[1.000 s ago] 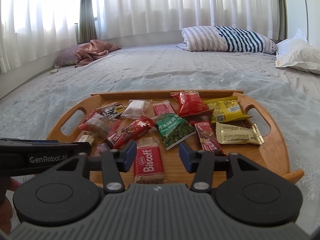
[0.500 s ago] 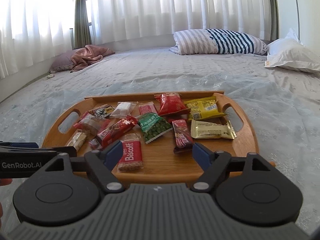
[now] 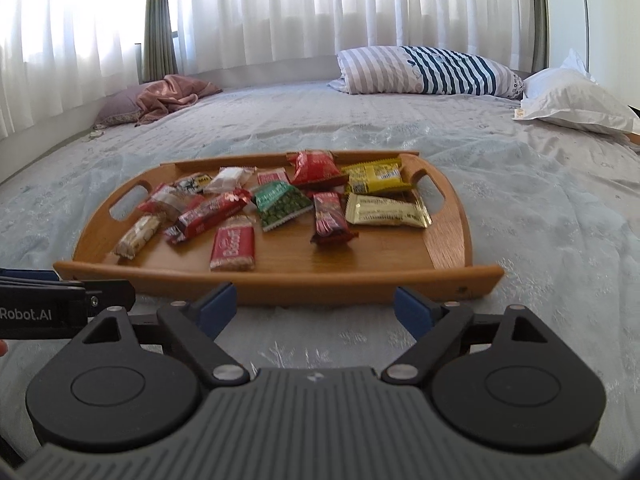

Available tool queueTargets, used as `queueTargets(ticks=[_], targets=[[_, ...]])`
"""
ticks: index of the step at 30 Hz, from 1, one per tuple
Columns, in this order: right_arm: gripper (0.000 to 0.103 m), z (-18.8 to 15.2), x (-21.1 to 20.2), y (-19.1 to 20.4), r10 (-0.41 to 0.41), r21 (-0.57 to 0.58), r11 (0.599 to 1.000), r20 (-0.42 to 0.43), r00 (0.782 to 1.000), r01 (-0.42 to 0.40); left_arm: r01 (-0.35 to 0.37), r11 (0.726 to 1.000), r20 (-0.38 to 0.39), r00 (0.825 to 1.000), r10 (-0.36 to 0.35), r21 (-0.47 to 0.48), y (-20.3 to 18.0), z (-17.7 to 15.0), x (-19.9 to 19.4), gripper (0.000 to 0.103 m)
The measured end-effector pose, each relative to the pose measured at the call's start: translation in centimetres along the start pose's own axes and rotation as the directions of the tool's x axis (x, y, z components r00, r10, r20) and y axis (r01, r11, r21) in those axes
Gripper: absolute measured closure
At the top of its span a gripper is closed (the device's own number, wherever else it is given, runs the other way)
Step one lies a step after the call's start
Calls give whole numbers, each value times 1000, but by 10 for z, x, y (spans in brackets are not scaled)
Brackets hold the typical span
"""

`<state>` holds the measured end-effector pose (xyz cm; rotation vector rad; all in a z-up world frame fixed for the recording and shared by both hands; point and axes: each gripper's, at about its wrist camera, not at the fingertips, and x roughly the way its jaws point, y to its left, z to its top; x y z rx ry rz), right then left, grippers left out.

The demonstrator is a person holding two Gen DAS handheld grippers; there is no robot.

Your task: Organize snacks

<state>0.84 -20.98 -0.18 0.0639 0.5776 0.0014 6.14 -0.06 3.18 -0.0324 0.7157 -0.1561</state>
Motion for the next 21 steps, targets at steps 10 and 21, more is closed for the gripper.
queueTargets(ticks=[10,21], targets=[[0,-18,10,-1,-34,-62,998,-44,998,31,-34,999,-40,999,35,14,0,-19,16,7],[0,-19,16,-2,-22,-70,997,-66,998,17,-37,999,-35,999,38,33,-3,-23,25,0]])
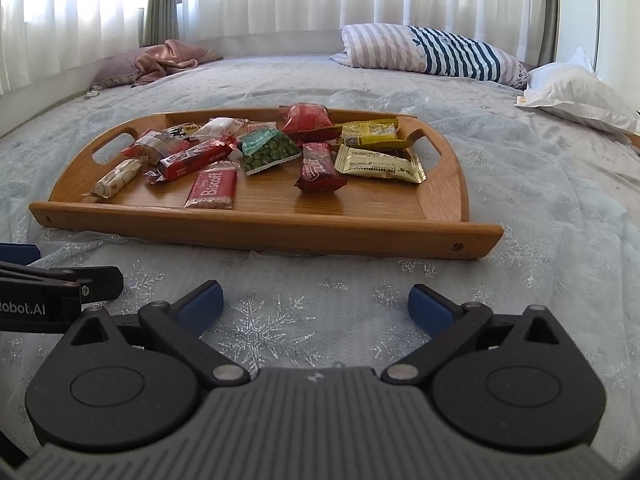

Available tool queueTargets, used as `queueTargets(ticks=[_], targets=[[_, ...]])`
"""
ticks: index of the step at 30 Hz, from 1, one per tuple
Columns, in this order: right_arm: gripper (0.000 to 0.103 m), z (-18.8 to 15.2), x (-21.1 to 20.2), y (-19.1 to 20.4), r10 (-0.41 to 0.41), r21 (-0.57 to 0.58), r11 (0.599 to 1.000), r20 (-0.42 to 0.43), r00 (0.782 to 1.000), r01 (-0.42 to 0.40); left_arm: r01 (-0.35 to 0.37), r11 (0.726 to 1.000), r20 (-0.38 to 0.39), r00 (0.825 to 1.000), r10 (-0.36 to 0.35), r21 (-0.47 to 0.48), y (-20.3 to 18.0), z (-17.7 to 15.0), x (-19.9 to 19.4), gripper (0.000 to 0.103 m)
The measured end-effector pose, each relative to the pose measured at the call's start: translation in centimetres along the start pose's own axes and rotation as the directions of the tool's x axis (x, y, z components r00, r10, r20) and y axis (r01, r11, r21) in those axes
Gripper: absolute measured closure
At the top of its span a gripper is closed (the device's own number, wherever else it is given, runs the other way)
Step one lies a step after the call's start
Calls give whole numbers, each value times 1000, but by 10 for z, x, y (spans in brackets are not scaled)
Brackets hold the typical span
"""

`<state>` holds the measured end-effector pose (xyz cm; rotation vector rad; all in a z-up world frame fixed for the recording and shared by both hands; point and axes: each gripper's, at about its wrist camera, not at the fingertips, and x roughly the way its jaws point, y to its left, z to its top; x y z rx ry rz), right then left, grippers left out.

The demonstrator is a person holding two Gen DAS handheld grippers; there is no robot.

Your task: Organize snacks

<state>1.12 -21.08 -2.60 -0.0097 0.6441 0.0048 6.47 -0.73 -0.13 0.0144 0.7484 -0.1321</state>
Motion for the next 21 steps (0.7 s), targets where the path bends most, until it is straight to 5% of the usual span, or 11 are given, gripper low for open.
queueTargets(ticks=[21], targets=[[0,1,2,-2,21,-8,1000,-12,1000,-21,6,1000,-17,1000,-6,-8,1,1,6,0]])
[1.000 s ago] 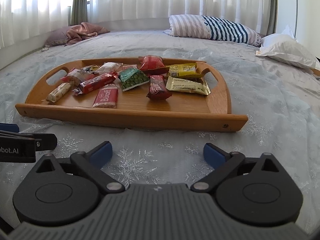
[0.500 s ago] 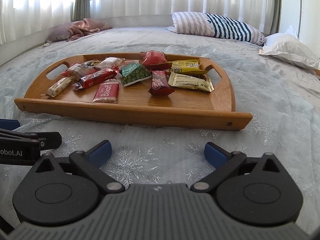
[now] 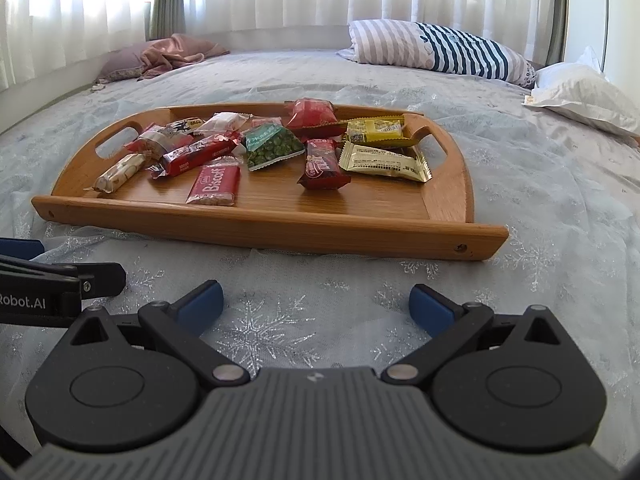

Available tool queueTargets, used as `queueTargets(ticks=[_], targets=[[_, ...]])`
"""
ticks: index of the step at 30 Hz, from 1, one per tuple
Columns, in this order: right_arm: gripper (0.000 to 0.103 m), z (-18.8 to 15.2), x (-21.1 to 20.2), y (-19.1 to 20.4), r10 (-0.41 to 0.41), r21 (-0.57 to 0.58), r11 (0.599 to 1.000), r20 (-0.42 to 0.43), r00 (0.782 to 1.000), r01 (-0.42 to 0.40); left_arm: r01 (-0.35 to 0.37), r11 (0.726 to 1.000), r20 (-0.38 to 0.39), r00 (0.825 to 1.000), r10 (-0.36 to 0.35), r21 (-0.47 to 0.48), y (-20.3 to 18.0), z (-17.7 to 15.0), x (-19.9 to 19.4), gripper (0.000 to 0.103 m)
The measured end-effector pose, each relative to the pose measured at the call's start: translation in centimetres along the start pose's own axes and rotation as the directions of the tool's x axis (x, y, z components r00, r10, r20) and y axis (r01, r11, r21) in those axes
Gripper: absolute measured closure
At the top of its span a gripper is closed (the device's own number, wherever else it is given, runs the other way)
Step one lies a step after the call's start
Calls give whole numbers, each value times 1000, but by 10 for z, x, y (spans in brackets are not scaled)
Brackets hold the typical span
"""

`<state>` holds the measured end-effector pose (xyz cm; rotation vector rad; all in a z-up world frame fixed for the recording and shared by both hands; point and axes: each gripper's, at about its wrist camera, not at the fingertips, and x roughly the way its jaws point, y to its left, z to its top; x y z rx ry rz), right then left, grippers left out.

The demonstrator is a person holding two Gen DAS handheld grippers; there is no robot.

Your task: Organize snacks

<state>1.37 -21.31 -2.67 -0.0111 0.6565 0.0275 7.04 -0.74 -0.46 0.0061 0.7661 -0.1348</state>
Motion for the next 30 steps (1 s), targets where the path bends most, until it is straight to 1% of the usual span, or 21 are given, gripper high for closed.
queueTargets(ticks=[5,11,30], targets=[[0,0,0,0,0,-1,1000,0,1000,0,-6,1000,12,1000,6,4,-1,-2,0,0],[0,1,0,0,3,-1,1000,-2,1000,-3,-5,1000,0,1000,5,-6,0,0,0,0],[0,0,0,0,2,-2,1000,0,1000,-2,-5,1000,2,1000,5,-4,1,-1,1,0]])
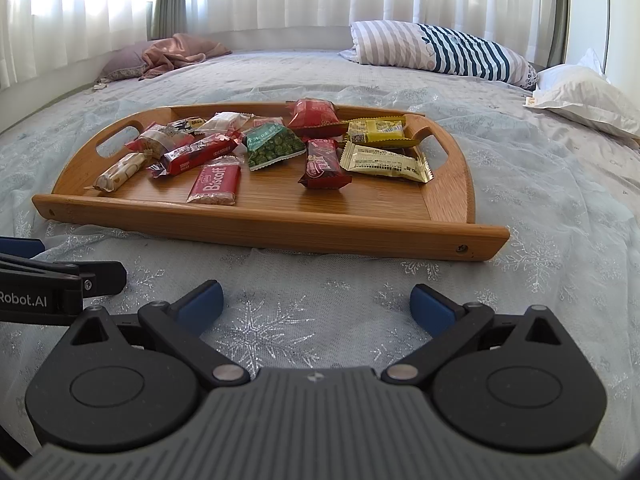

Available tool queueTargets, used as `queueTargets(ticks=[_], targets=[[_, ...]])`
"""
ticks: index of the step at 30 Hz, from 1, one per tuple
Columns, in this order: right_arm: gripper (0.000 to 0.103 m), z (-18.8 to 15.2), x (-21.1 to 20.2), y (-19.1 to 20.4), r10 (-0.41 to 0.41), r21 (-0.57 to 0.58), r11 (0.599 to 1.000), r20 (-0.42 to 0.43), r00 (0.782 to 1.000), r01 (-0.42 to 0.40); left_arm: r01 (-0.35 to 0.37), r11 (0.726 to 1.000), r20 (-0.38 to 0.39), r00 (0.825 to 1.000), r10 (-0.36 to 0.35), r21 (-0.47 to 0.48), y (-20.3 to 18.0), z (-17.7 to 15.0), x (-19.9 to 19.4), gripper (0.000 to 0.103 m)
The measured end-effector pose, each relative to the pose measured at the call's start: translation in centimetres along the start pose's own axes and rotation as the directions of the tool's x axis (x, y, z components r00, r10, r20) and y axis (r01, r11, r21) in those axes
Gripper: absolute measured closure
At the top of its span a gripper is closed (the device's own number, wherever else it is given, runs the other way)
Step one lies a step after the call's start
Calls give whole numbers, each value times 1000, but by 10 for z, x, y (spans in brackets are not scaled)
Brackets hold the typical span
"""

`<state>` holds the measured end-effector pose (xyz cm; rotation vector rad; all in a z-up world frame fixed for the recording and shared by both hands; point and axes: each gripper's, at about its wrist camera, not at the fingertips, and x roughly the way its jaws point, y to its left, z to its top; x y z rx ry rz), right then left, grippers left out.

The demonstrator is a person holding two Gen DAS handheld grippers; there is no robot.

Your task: Organize snacks

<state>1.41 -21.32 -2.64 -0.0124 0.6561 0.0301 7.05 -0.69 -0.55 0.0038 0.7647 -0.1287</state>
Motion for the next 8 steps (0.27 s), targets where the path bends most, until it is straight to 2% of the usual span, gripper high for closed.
queueTargets(ticks=[8], targets=[[0,0,0,0,0,0,1000,1,1000,0,-1,1000,5,1000,1,-1,-1,0,0,0]])
